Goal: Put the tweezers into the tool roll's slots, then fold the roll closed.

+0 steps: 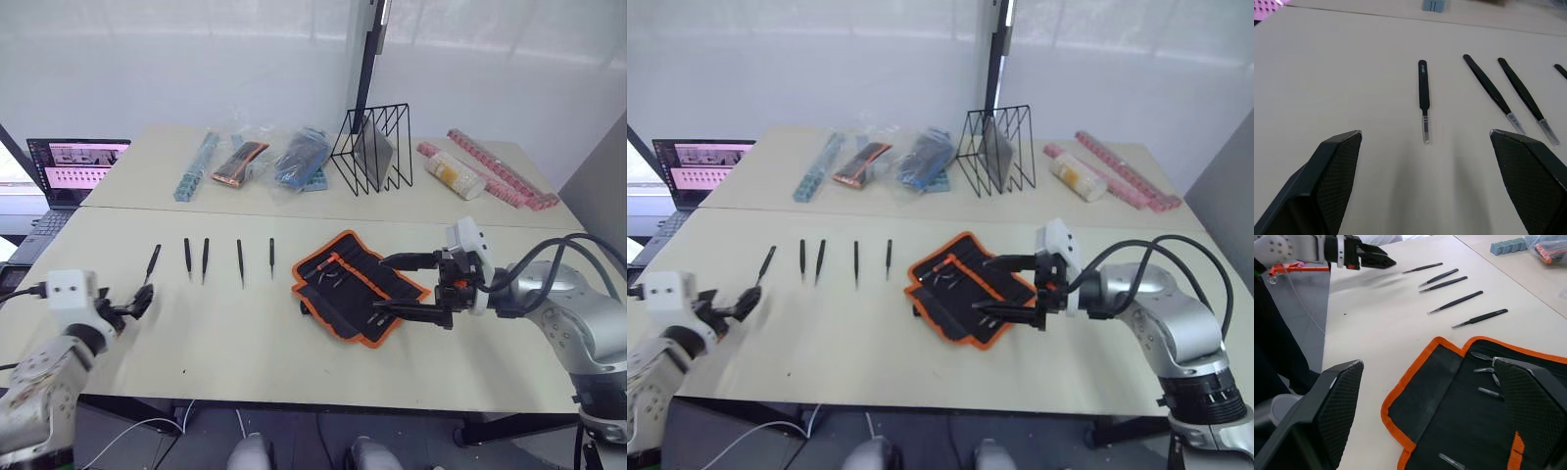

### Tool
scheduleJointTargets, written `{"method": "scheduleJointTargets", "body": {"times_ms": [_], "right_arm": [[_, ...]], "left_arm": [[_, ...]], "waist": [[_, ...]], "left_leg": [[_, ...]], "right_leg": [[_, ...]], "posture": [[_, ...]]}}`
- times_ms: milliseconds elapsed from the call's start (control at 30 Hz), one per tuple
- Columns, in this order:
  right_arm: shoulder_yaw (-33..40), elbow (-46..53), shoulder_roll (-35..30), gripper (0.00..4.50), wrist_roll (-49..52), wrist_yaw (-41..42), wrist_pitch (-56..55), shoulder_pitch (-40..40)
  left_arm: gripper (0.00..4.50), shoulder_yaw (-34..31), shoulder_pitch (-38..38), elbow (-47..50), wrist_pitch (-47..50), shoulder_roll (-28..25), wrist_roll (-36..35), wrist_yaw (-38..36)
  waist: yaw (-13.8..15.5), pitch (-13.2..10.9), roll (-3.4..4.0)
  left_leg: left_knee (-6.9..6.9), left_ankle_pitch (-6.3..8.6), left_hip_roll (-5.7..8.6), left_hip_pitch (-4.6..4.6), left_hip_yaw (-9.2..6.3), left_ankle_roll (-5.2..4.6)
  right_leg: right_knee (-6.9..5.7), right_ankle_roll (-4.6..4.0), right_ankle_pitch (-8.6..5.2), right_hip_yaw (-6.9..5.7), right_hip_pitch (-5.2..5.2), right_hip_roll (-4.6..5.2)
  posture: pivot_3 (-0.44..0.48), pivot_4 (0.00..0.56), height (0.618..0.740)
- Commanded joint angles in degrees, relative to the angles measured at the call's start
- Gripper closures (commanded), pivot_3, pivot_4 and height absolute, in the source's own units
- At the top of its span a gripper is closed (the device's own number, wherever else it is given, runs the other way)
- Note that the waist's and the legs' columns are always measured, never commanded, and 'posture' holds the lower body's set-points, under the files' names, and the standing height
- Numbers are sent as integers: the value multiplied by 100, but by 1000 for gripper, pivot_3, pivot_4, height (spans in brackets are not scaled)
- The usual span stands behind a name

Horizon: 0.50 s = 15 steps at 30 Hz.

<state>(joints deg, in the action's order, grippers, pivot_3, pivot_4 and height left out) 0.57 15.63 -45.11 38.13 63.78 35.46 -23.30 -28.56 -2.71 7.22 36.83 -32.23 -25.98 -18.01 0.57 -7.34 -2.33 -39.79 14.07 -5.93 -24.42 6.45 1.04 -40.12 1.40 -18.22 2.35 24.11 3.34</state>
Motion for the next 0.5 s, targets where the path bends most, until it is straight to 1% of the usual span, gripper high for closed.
{"method": "scheduleJointTargets", "body": {"times_ms": [33,133,267,400,467,500], "right_arm": [[79,204,16,0,63,-55,45,15],[96,276,44,0,66,-140,80,81],[157,332,46,0,72,-209,118,136],[215,384,0,0,73,-243,140,214],[220,369,-14,0,55,-257,139,217],[223,377,-24,0,47,-264,137,237]], "left_arm": [[47,151,-300,-475,-92,-215,227,-63],[47,475,-661,-1126,-226,-354,414,-287],[47,716,-1181,-2067,-581,-450,670,-482],[47,1058,-1657,-2910,-941,-378,881,-819],[47,1132,-1880,-3294,-1136,-324,991,-852],[301,1174,-1974,-3471,-1226,-292,1030,-887]], "waist": [[4,-1,-1],[5,-1,-1],[31,-2,1],[56,0,5],[83,1,11],[97,2,13]], "left_leg": [[0,0,0,0,0,0],[-1,0,0,0,1,0],[-4,-3,2,1,0,3],[-6,-4,2,3,0,4],[-8,-5,4,4,0,5],[-9,-5,4,4,1,5]], "right_leg": [[1,0,0,0,0,0],[0,0,0,0,1,0],[-1,0,0,-3,-2,1],[-3,0,0,-3,-6,0],[-5,0,0,-3,-6,1],[-5,0,0,-3,-7,1]], "posture": [[0,150,687],[0,150,687],[0,150,687],[0,150,687],[0,150,687],[0,150,687]]}}
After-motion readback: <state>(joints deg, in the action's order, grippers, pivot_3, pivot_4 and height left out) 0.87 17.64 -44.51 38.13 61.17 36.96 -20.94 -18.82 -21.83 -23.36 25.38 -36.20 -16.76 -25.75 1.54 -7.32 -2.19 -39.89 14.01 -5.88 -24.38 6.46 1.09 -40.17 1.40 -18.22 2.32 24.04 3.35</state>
